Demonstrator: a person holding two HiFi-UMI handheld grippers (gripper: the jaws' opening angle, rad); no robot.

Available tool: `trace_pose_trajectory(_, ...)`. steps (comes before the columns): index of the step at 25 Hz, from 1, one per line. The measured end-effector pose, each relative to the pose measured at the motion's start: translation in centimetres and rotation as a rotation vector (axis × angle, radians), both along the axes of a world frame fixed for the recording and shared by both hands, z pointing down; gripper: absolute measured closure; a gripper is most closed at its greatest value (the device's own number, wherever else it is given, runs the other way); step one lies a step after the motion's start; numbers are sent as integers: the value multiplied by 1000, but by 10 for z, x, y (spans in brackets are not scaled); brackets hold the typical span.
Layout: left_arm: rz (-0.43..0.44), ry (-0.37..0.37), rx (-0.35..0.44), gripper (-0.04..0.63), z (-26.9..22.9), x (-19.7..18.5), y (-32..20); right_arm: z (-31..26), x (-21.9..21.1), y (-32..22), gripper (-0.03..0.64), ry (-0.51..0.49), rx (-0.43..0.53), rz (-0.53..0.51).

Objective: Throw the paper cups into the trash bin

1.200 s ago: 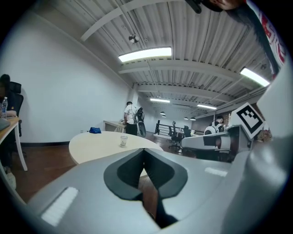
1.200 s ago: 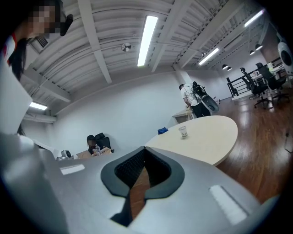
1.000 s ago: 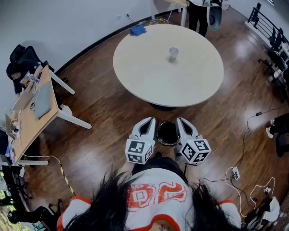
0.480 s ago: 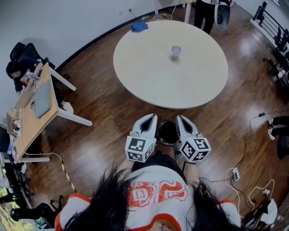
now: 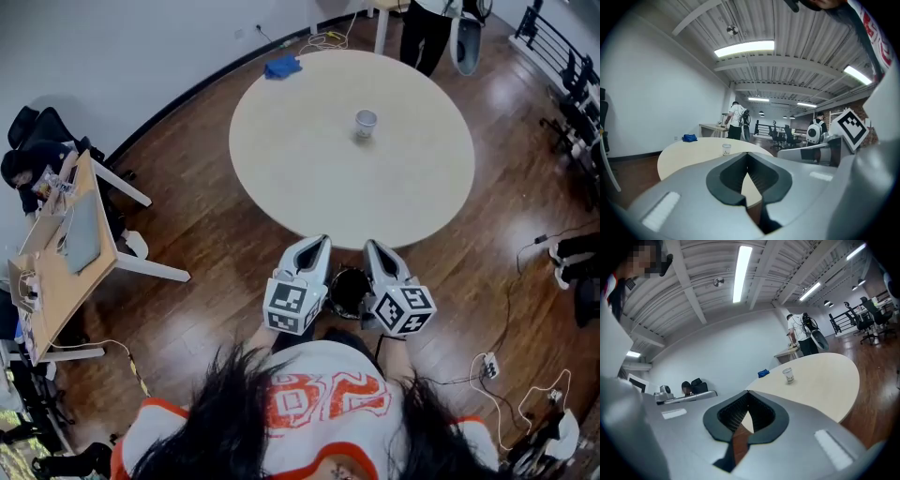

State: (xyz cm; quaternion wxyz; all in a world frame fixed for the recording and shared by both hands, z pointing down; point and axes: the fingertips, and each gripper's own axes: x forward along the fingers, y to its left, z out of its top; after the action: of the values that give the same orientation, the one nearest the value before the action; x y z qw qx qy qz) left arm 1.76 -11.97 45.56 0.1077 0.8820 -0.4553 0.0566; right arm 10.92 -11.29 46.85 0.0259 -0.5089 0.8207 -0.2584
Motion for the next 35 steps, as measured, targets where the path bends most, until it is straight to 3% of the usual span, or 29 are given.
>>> trace_pose_trajectory(12, 60, 23, -11, 595, -4, -16, -78, -2, -17, -74, 615, 22, -5, 53)
trace_pose_trajectory(21, 105, 33, -36, 595, 3, -21, -120, 18, -7, -126, 615, 104, -23, 114)
trace_pose_trajectory(26, 135, 39, -55, 595, 9, -17, -136, 34, 8, -167, 615, 171, -22, 129)
trace_pose_trajectory(35, 161, 42, -95, 595, 23, -18, -153, 40, 22, -254, 586, 358, 22, 58)
